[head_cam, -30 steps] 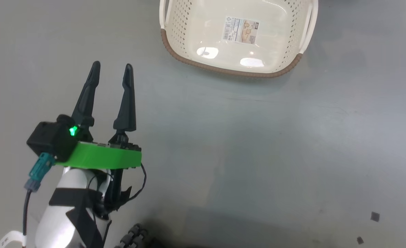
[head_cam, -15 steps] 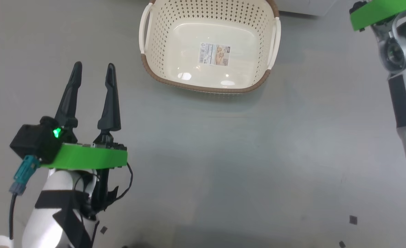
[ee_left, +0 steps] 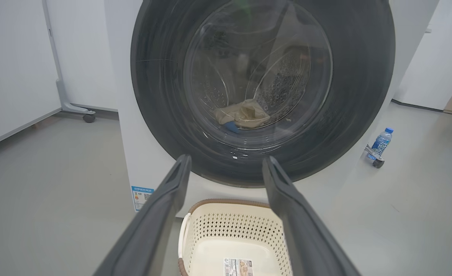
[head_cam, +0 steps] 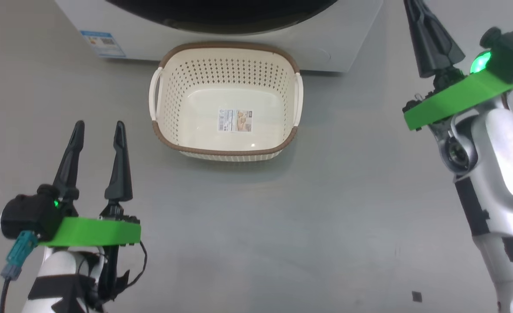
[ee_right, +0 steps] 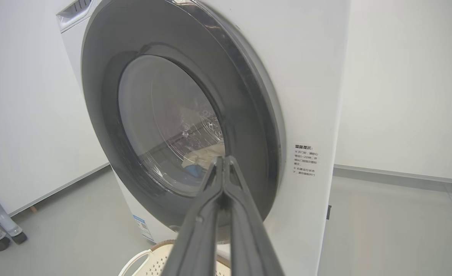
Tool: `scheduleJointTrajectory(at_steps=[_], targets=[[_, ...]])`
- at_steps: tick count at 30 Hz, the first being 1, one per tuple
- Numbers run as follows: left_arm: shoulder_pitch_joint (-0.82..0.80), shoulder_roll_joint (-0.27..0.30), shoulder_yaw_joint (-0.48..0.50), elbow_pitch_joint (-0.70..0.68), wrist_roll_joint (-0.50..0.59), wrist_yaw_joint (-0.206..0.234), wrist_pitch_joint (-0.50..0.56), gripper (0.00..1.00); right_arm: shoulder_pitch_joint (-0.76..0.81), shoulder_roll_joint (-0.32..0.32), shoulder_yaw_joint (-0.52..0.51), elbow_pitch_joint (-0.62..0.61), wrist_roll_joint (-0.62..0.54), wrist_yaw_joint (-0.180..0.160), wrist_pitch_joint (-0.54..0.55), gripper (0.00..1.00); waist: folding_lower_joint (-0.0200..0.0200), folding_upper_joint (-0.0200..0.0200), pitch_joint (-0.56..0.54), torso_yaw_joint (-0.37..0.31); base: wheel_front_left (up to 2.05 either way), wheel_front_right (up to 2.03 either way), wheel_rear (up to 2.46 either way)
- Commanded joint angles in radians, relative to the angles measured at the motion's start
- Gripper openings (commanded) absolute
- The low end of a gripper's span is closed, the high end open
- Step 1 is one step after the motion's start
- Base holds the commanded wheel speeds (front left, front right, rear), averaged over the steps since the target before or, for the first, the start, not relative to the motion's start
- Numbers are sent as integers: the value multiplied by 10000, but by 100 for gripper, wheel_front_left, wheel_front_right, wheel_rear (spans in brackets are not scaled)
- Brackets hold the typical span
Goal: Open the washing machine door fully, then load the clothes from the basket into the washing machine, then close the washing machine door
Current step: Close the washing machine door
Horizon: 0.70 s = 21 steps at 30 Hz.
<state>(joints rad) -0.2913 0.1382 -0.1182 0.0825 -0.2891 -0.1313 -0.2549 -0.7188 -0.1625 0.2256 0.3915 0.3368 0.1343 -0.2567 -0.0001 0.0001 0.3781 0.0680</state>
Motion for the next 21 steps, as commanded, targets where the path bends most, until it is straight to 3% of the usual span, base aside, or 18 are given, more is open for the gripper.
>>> scheduleJointTrajectory(at_steps=[1,17,19,21], targets=[[193,330,502,-327,140,6,-69,100,320,53,156,-493,56,-36,-51,0,1,-1,-595,-398,0,0,0],[1469,112,1143,-384,349,17,-69,100,2886,-19,-131,-1602,79,-36,-51,0,1,-1,-1935,-990,0,0,0],[1580,111,1233,-433,304,16,-69,100,3151,29,-224,-1678,65,-36,-51,27,1,-1,-2051,-1071,0,0,0],[1709,166,1290,-430,302,15,-69,100,3367,49,-278,-1731,-11,-36,-51,45,1,-1,-2163,-1162,0,0,0]])
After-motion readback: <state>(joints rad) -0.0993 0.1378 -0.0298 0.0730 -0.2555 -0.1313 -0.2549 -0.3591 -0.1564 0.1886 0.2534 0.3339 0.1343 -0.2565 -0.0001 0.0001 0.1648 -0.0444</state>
